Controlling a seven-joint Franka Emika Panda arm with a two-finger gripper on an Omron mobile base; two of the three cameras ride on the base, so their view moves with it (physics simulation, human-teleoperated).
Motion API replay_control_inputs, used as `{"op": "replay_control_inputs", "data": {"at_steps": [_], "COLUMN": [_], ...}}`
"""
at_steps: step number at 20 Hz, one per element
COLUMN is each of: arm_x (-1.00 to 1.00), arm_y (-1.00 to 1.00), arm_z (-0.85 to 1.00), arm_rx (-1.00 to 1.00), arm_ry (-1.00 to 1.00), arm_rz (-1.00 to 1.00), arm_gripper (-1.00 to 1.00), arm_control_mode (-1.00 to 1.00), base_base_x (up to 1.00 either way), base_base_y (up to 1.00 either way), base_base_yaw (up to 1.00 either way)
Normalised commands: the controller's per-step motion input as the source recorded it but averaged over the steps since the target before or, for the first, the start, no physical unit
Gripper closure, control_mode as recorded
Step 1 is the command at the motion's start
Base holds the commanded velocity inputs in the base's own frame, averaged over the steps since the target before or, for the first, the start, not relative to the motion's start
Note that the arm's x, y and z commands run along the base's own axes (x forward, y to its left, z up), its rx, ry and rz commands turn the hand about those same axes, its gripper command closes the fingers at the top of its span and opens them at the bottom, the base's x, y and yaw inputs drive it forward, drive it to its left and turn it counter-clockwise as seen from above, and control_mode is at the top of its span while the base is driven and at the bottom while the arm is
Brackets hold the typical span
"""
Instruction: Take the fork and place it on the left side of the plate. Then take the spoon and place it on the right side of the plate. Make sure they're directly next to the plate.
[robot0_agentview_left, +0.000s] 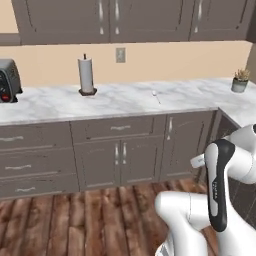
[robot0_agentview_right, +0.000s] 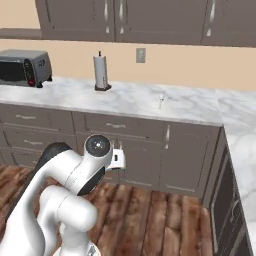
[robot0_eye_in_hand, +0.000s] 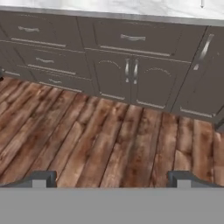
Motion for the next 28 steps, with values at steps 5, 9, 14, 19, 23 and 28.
{"op": "replay_control_inputs", "data": {"at_steps": [5, 9, 14, 19, 23, 28], "arm_x": [0.0, 0.0, 0.0, 0.0, 0.42, 0.92], "arm_y": [0.0, 0.0, 0.0, 0.0, 0.0, -0.01], "arm_z": [0.0, 0.0, 0.0, 0.0, 0.0, -0.03], "arm_rx": [0.0, 0.0, 0.0, 0.0, 0.0, 0.0], "arm_ry": [0.0, 0.0, 0.0, 0.0, 0.06, 0.14], "arm_rz": [0.0, 0.0, 0.0, 0.0, -0.1, -0.2], "arm_gripper": [-1.0, -1.0, -1.0, -1.0, -1.0, -1.0], "arm_control_mode": [1.0, 1.0, 1.0, 1.0, -1.0, -1.0], "base_base_x": [1.0, 1.0, 1.0, 1.0, 0.47, 0.0], "base_base_y": [-0.29, -0.38, -0.45, -0.37, -0.03, 0.0], "base_base_yaw": [-0.01, -0.04, -0.05, -0.06, -0.06, 0.0]}}
